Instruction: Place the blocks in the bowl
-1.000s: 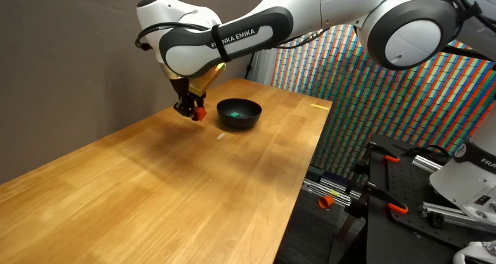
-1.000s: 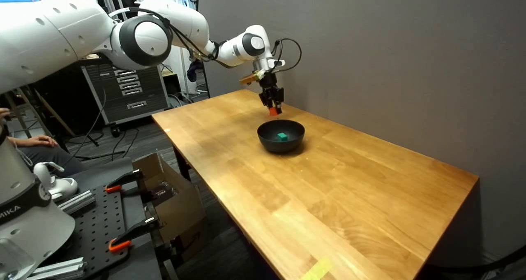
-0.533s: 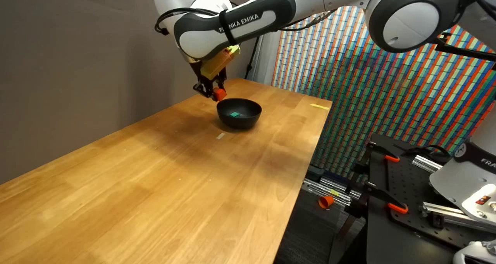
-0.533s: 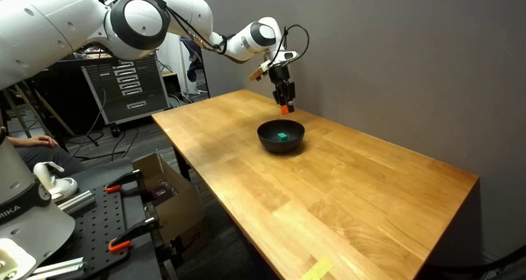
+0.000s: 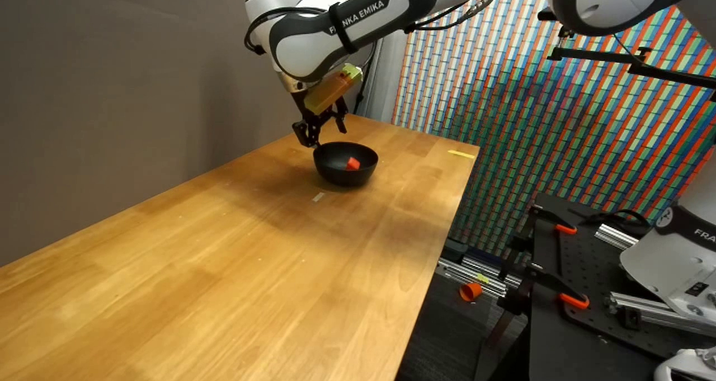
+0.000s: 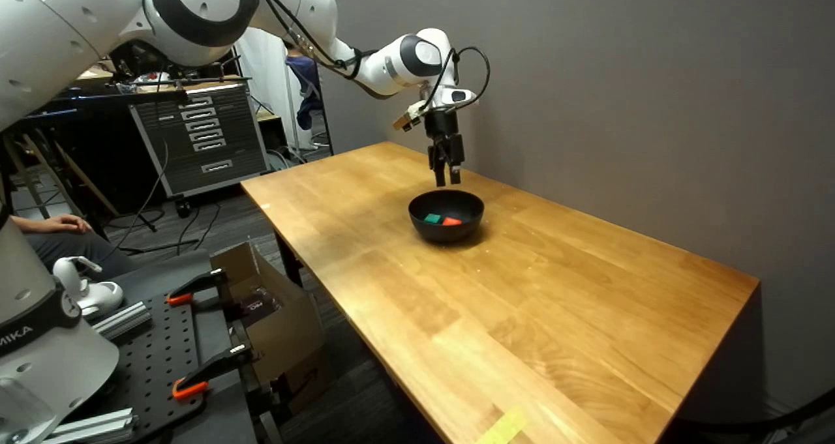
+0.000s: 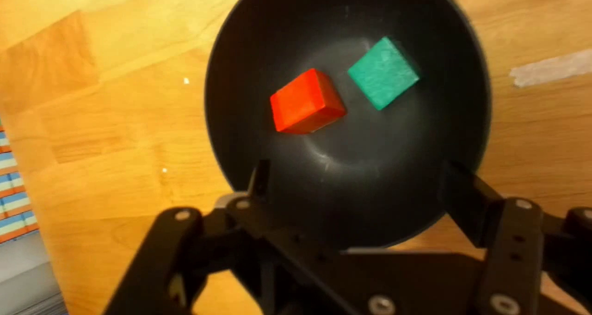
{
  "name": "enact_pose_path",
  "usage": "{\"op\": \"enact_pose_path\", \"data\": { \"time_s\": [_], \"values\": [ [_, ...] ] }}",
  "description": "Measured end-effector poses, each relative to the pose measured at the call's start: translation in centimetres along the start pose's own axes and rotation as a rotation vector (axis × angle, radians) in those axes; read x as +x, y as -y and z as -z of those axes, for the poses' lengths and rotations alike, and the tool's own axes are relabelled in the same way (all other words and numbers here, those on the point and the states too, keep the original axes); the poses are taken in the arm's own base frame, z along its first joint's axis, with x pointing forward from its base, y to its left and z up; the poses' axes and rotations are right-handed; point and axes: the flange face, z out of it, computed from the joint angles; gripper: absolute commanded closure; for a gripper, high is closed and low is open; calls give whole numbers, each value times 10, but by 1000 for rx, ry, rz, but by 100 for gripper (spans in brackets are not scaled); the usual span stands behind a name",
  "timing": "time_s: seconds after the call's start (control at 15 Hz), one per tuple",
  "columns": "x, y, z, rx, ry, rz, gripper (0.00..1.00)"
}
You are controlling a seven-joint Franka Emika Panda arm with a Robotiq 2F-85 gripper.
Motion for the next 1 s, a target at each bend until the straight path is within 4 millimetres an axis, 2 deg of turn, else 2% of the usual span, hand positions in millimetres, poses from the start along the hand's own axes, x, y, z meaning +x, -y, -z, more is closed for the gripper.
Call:
{"op": "enact_pose_path", "data": {
  "time_s": [0.27,0.53,0.73,0.87,1.0],
  "values": [
    [-32,18,39,159,-2,105,0],
    [-80,36,84,280,-11,249,0],
    [-116,37,108,383,-3,347,0],
    [-122,35,114,388,-3,354,0],
    [-120,38,107,384,6,354,0]
  ]
}}
